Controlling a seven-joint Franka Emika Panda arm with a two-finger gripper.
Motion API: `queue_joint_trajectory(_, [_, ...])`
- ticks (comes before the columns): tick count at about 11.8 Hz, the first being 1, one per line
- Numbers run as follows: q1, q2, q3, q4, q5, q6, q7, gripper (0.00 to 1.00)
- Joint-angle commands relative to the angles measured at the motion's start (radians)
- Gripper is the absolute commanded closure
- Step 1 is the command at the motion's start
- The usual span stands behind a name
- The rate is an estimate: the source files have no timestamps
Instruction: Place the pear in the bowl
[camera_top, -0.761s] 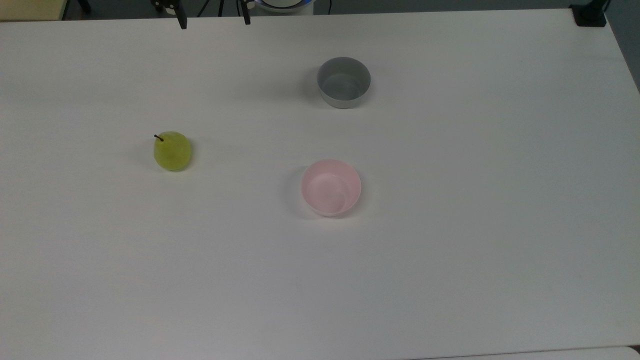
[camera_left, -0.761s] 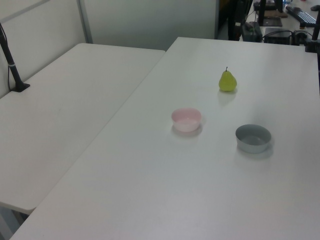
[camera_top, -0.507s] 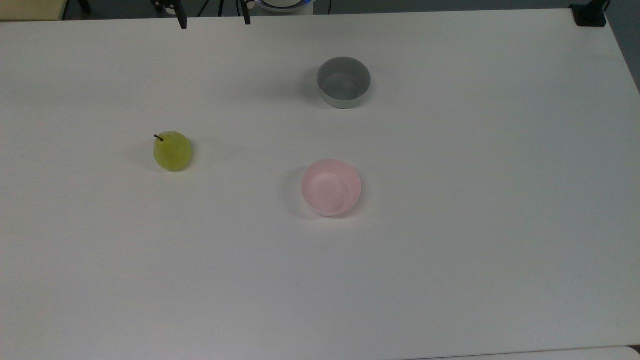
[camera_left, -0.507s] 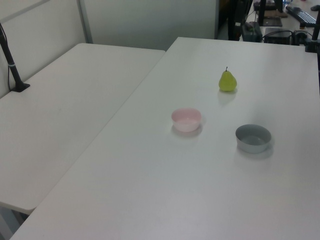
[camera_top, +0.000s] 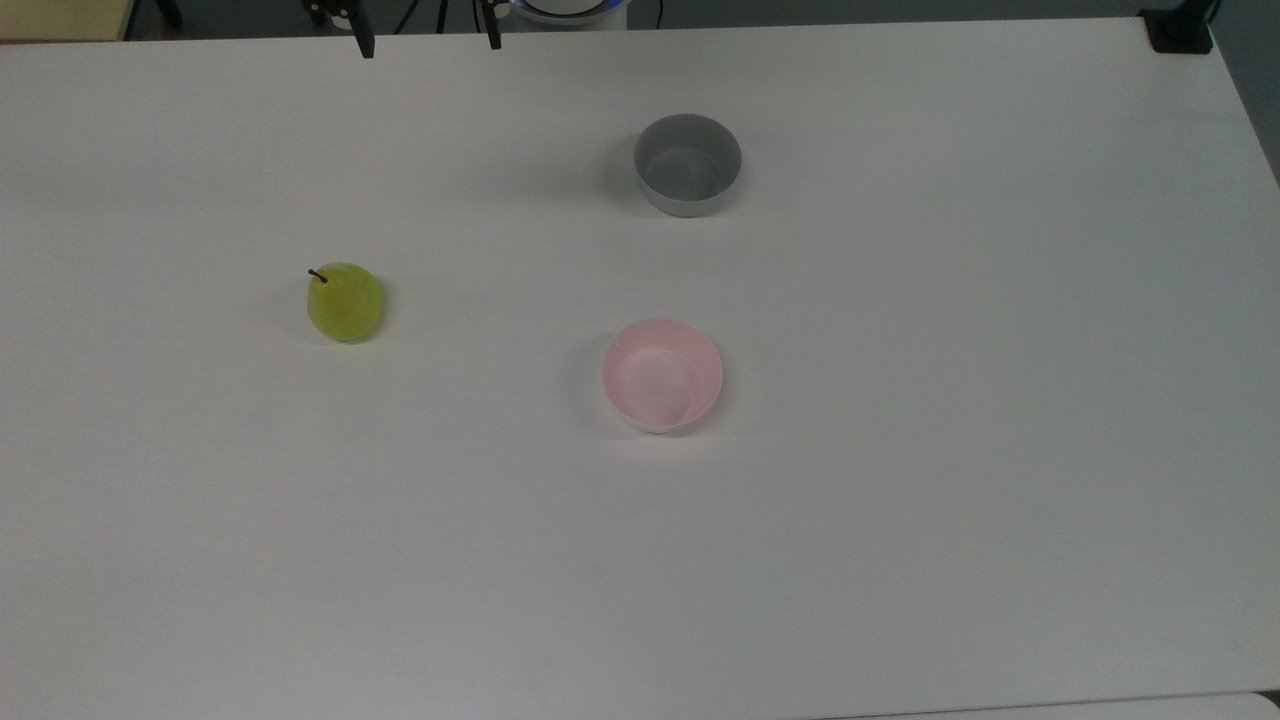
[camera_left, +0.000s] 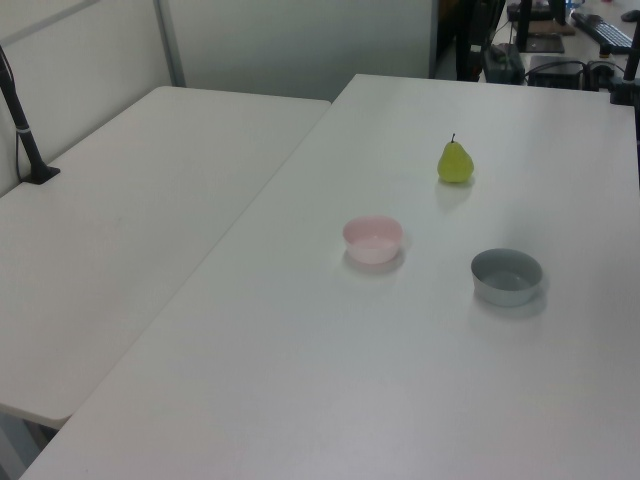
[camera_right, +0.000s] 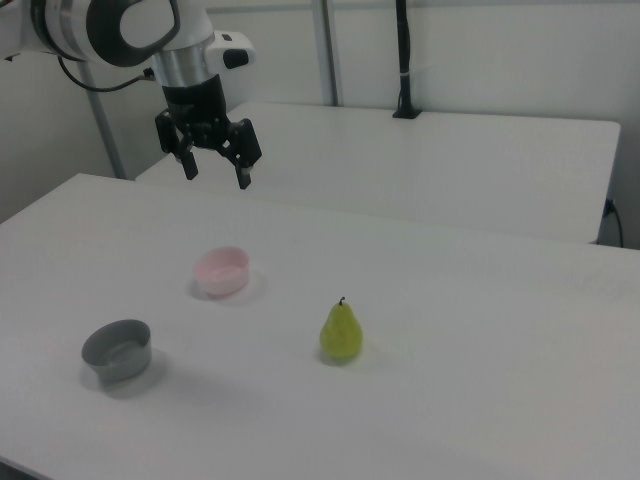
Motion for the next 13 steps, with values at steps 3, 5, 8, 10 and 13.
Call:
queue_joint_trajectory(3, [-0.003, -0.010, 0.000, -0.010, 0.014, 0.007, 0.006, 0.00])
queue_joint_trajectory(5, [-0.005, -0.009, 0.000, -0.009, 0.003, 0.007, -0.020, 0.00])
queue_joint_trajectory(8, [-0.017, -0.009, 0.000, -0.010, 0.002, 0.005, -0.124, 0.00])
queue_joint_trajectory(10, [-0.032, -0.005, 0.000, -0.012, 0.000, 0.005, -0.213, 0.00])
queue_joint_trajectory(13, [-0.055, 0.007, 0.000, -0.015, 0.000, 0.005, -0.308, 0.00])
